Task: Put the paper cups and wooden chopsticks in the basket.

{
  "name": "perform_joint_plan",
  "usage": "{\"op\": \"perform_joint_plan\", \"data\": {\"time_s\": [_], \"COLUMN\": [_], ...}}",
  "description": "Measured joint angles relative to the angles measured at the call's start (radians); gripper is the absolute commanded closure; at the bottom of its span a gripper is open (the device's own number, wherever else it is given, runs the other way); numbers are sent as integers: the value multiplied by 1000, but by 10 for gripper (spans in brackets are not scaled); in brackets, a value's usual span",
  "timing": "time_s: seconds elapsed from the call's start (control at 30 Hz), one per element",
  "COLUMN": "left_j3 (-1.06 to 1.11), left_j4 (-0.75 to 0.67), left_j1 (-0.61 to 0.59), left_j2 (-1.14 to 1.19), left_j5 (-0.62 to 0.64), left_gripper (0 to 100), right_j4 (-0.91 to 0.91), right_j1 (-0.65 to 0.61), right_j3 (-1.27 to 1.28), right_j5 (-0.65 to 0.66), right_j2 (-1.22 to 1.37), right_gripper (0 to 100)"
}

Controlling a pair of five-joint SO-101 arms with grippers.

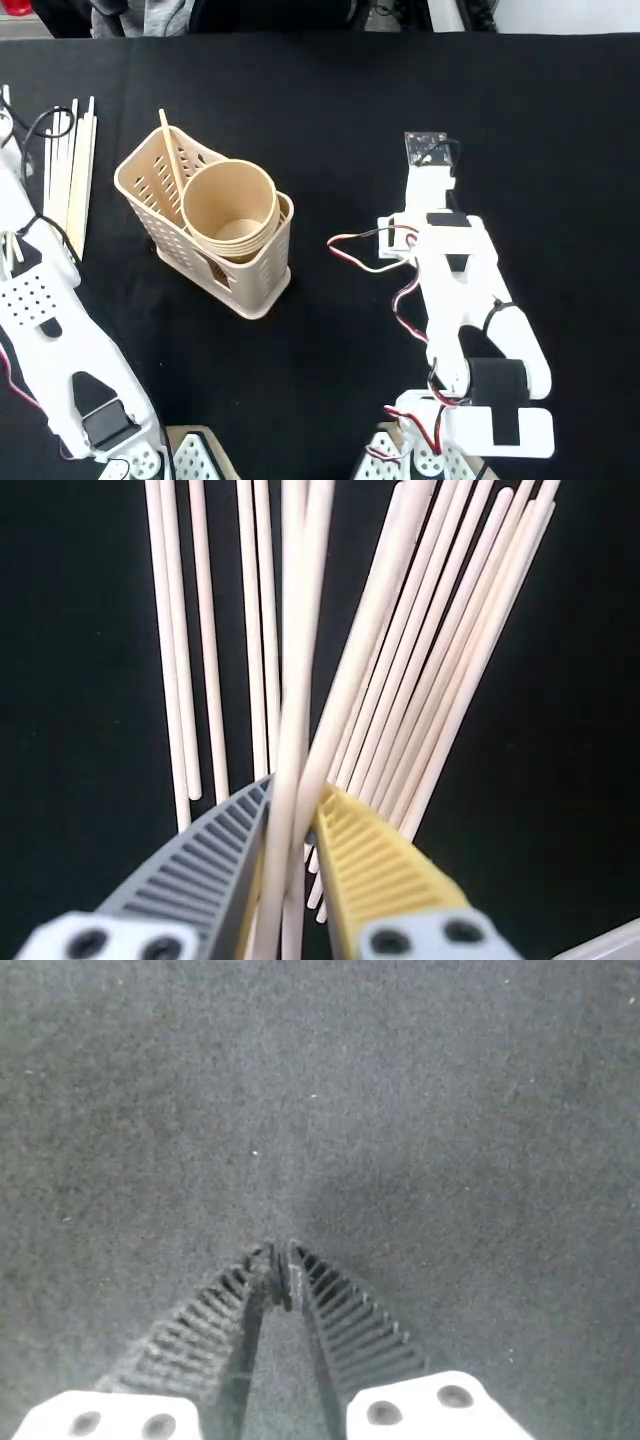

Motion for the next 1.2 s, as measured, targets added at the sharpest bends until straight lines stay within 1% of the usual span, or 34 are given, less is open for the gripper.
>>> {"op": "perform_joint_plan", "data": {"time_s": [0.17,0.33,0.47,0.7,0.77,0.9,1.07,1.2], "left_j3": [-40,-180,-181,-173,-112,100,404,600], "left_j4": [2,2,6,6,6,0,5,5], "left_j1": [0,3,26,35,35,37,55,54], "left_j2": [31,209,273,270,252,175,-12,-193], "left_j5": [18,20,17,17,17,14,-37,-57], "left_gripper": [971,971,971,972,972,972,972,971], "right_j4": [0,0,0,-25,-28,-28,-28,-28], "right_j1": [0,0,0,0,0,0,0,0], "right_j3": [0,0,0,0,0,0,0,0], "right_j5": [0,0,0,0,0,0,0,0], "right_j2": [0,0,0,0,0,0,0,0], "right_gripper": [984,984,984,984,984,984,984,984]}}
